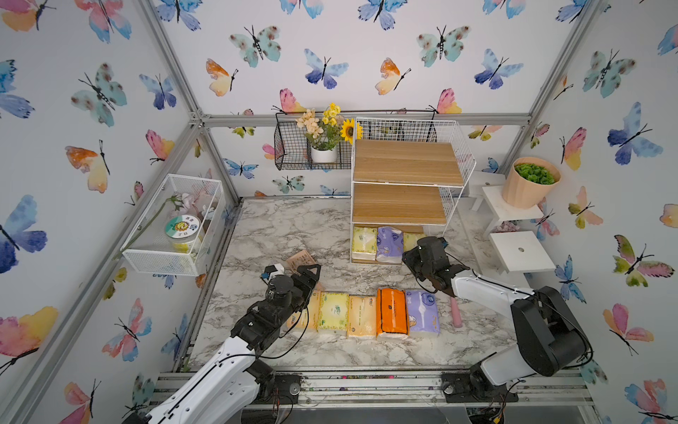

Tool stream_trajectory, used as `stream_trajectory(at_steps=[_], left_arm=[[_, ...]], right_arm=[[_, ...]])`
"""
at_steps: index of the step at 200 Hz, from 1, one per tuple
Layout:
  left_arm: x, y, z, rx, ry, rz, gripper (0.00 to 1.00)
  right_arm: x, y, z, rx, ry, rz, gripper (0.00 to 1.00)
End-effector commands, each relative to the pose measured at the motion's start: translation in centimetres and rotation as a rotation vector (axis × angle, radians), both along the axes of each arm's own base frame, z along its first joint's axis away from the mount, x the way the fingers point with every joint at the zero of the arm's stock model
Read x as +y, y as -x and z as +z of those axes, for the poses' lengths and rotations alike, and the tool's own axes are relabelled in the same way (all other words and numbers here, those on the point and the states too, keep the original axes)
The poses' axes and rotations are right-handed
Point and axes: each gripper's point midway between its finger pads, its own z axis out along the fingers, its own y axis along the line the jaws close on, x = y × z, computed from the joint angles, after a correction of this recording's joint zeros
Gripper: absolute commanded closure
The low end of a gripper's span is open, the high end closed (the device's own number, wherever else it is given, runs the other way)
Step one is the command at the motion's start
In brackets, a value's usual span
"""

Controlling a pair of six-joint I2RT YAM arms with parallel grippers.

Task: Remove the tissue boxes from the shelf
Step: Place the box of tissues at the center of the board, then pick up a box of tissues from the shelf.

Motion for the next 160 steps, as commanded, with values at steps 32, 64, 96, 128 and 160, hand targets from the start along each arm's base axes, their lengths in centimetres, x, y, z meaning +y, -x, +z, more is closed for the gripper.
stream_trajectory(at_steps=[32, 64, 96, 128, 160], left_arm=[[-0.7, -0.2, 0.5, -0.020, 0.004, -0.055, 0.14], [-0.5, -0.5, 0.5, -0.019, 0.006, -0.052, 0.15], [-0.6, -0.7, 0.6, -0.018, 0.007, -0.061, 0.15], [-0.7, -0.9, 0.8, -0.019, 0.004, -0.074, 0.15], [-0.7, -0.9, 0.7, -0.019, 0.001, -0.080, 0.15]], right_arm=[[0.9, -2.0, 1.1, -0.075, -0.014, 0.026, 0.63], [1.0, -2.5, 0.7, -0.082, 0.003, 0.034, 0.64], [1.2, -2.9, 0.1, -0.078, 0.022, 0.043, 0.67], [1.5, -3.0, -0.6, -0.069, 0.034, 0.066, 0.78], [1.2, -2.7, -0.5, -0.078, 0.069, 0.085, 0.90]])
